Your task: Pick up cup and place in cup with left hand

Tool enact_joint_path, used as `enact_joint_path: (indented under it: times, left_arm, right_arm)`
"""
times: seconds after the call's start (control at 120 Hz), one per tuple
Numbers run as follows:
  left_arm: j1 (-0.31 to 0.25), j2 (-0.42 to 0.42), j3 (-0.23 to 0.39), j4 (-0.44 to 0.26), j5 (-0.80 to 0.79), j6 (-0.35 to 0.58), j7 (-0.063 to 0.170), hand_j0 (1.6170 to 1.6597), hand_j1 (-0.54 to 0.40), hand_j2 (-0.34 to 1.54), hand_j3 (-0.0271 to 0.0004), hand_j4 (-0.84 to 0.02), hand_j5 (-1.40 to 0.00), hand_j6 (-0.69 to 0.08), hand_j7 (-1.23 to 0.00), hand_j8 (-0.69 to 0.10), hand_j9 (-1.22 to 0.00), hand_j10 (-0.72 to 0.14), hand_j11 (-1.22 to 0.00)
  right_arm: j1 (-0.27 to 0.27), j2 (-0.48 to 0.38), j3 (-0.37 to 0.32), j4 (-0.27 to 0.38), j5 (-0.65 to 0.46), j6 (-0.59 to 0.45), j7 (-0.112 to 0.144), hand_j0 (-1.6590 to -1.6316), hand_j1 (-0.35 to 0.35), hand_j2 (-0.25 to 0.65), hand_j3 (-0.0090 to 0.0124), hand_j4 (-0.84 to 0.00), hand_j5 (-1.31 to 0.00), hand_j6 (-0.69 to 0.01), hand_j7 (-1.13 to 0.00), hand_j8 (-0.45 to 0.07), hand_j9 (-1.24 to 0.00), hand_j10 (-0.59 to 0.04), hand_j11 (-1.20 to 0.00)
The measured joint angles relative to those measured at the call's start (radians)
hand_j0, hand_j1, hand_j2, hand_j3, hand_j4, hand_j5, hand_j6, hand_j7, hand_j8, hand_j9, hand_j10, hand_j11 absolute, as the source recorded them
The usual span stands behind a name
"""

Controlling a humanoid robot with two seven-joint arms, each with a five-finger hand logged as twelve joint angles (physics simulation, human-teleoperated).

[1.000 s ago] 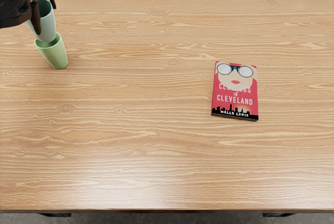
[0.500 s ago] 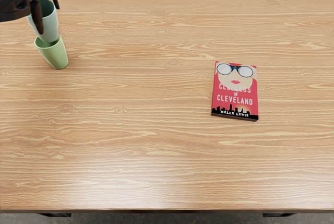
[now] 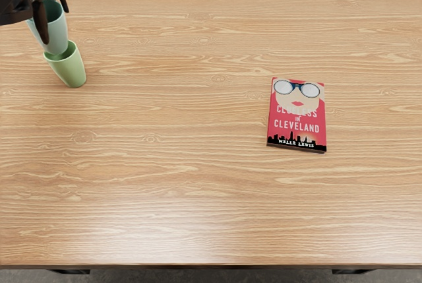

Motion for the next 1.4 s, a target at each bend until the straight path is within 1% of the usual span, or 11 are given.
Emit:
enact_joint_path:
  times: [0.525,0.575,0.608,0.692,0.908,1.017,1.067,1.183,1.233,1.3,1.4]
  left_arm:
    - [0.017,-0.005,0.001,0.005,-0.02,0.001,0.0,1.6565,-0.046,0.06,0.0,-0.403,-0.52,-0.394,-0.53,-0.353,-0.52,-0.4,-0.52]
    - [0.021,-0.005,0.001,0.005,-0.022,0.001,0.0,1.6563,-0.031,0.04,0.0,-0.399,-0.52,-0.389,-0.52,-0.353,-0.52,-0.397,-0.52]
    - [0.021,-0.005,0.002,0.005,-0.022,0.001,0.0,1.6565,-0.043,0.05,0.0,-0.398,-0.52,-0.389,-0.52,-0.357,-0.52,-0.396,-0.52]
    - [0.021,-0.005,0.004,0.005,-0.023,0.002,0.0,1.6567,-0.042,0.05,0.0,-0.387,-0.51,-0.387,-0.51,-0.345,-0.51,-0.387,-0.51]
    - [0.021,-0.005,0.005,0.004,-0.041,0.013,0.0,1.6576,0.07,0.04,0.0,-0.256,-0.33,-0.256,-0.33,-0.242,-0.33,-0.256,-0.33]
    - [0.027,-0.018,0.006,0.001,-0.043,0.015,0.0,1.6578,0.174,0.03,0.0,-0.161,-0.21,-0.162,-0.21,-0.153,-0.21,-0.161,-0.21]
    - [0.028,-0.038,0.006,-0.002,-0.043,0.015,0.001,1.6578,0.212,0.02,0.0,-0.127,-0.16,-0.128,-0.16,-0.121,-0.16,-0.127,-0.16]
    - [0.018,-0.138,0.007,-0.012,-0.042,0.016,0.011,1.6579,0.272,0.01,0.0,-0.073,-0.09,-0.074,-0.09,-0.07,-0.09,-0.072,-0.09]
    - [0.016,-0.136,0.006,-0.041,-0.042,0.017,0.024,1.658,0.289,0.01,0.0,-0.057,-0.07,-0.058,-0.07,-0.055,-0.07,-0.057,-0.07]
    - [0.026,-0.118,0.003,-0.126,-0.07,0.018,0.054,1.658,0.306,0.01,0.0,-0.042,-0.05,-0.043,-0.05,-0.04,-0.05,-0.041,-0.05]
    - [0.051,0.04,0.0,-0.334,-0.226,0.027,0.097,1.658,0.323,0.0,0.0,-0.027,-0.03,-0.028,-0.03,-0.026,-0.03,-0.026,-0.03]
  right_arm:
    - [-0.001,0.0,0.0,0.0,0.0,0.0,0.0,-1.6581,-0.311,-0.006,0.0,-0.032,-0.04,-0.032,-0.04,-0.032,-0.04,-0.032,-0.04]
    - [-0.001,0.0,0.0,0.0,0.0,0.0,0.0,-1.6581,-0.311,-0.006,0.0,-0.032,-0.04,-0.032,-0.04,-0.032,-0.04,-0.032,-0.04]
    - [-0.001,0.0,0.0,0.0,0.0,0.0,0.0,-1.6581,-0.311,-0.006,0.0,-0.032,-0.04,-0.032,-0.04,-0.032,-0.04,-0.032,-0.04]
    - [-0.003,0.0,0.0,0.0,0.0,0.0,0.0,-1.6581,-0.311,-0.006,0.0,-0.032,-0.04,-0.032,-0.04,-0.032,-0.04,-0.032,-0.04]
    - [-0.007,0.0,0.0,0.0,0.0,0.0,0.001,-1.6581,-0.311,-0.006,0.0,-0.032,-0.04,-0.032,-0.04,-0.032,-0.04,-0.032,-0.04]
    - [-0.008,0.0,0.0,0.0,0.0,0.0,0.001,-1.6581,-0.311,-0.006,0.0,-0.032,-0.04,-0.032,-0.04,-0.032,-0.04,-0.032,-0.04]
    - [-0.009,0.0,0.0,0.0,0.0,0.0,0.001,-1.6581,-0.311,-0.006,0.0,-0.032,-0.04,-0.032,-0.04,-0.032,-0.04,-0.032,-0.04]
    - [-0.012,0.0,0.0,0.0,0.0,-0.001,0.002,-1.6581,-0.311,-0.006,0.0,-0.032,-0.04,-0.032,-0.04,-0.032,-0.04,-0.032,-0.04]
    - [-0.013,0.0,0.0,0.0,0.0,-0.001,0.002,-1.6581,-0.31,-0.006,0.0,-0.032,-0.04,-0.033,-0.04,-0.032,-0.04,-0.032,-0.04]
    - [-0.013,0.0,0.0,0.0,0.0,-0.001,0.002,-1.6581,-0.311,-0.006,0.0,-0.032,-0.04,-0.032,-0.04,-0.032,-0.04,-0.032,-0.04]
    - [-0.018,0.0,0.0,0.0,0.0,-0.001,0.002,-1.6581,-0.311,-0.006,0.0,-0.032,-0.04,-0.033,-0.04,-0.032,-0.04,-0.032,-0.04]
